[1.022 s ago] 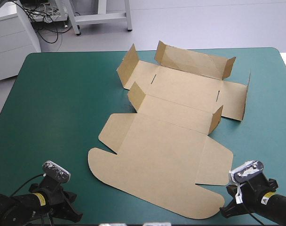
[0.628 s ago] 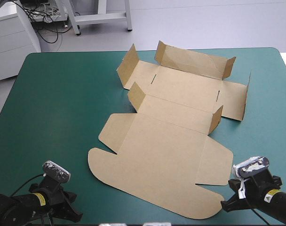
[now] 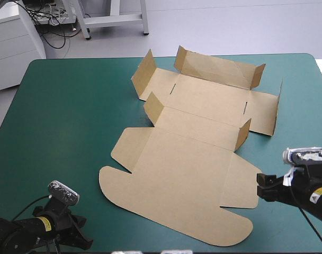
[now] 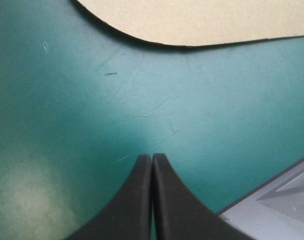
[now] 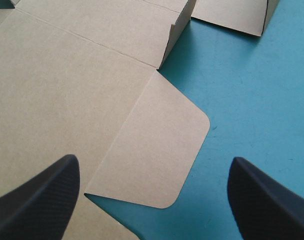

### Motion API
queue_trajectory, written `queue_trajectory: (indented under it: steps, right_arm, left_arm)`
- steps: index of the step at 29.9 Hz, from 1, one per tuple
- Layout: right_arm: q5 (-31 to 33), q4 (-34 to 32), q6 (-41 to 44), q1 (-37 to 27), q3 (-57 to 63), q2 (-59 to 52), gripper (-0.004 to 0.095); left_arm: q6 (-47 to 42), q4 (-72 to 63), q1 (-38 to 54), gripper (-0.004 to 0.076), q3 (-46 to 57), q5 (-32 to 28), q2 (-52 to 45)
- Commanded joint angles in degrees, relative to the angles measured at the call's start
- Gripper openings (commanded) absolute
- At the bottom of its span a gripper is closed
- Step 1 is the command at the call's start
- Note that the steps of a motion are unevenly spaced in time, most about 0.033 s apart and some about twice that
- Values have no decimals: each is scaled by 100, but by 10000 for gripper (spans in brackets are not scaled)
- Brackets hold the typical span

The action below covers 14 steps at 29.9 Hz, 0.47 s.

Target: Fold the box

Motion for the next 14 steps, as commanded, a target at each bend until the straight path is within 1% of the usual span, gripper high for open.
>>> queue_trajectory:
  steps: [1, 4, 7, 10, 14]
  right_arm:
    - [-410, -7, 291, 16, -512, 598, 768]
    - [-427, -7, 323, 16, -907, 1152, 768]
    - [-603, -7, 370, 16, -1230, 1719, 768]
    - [-863, -16, 557, 5, -1461, 2297, 768]
    - [-942, -21, 802, 5, -1744, 3156, 768]
  left_arm:
    - [-22, -109, -24, -32, -121, -186, 39]
    - [-22, -109, -24, -32, -121, -186, 39]
    - [-22, -109, -24, -32, -121, -186, 39]
    - [-22, -109, -24, -32, -121, -186, 39]
    - [-22, -109, -24, -32, -121, -186, 39]
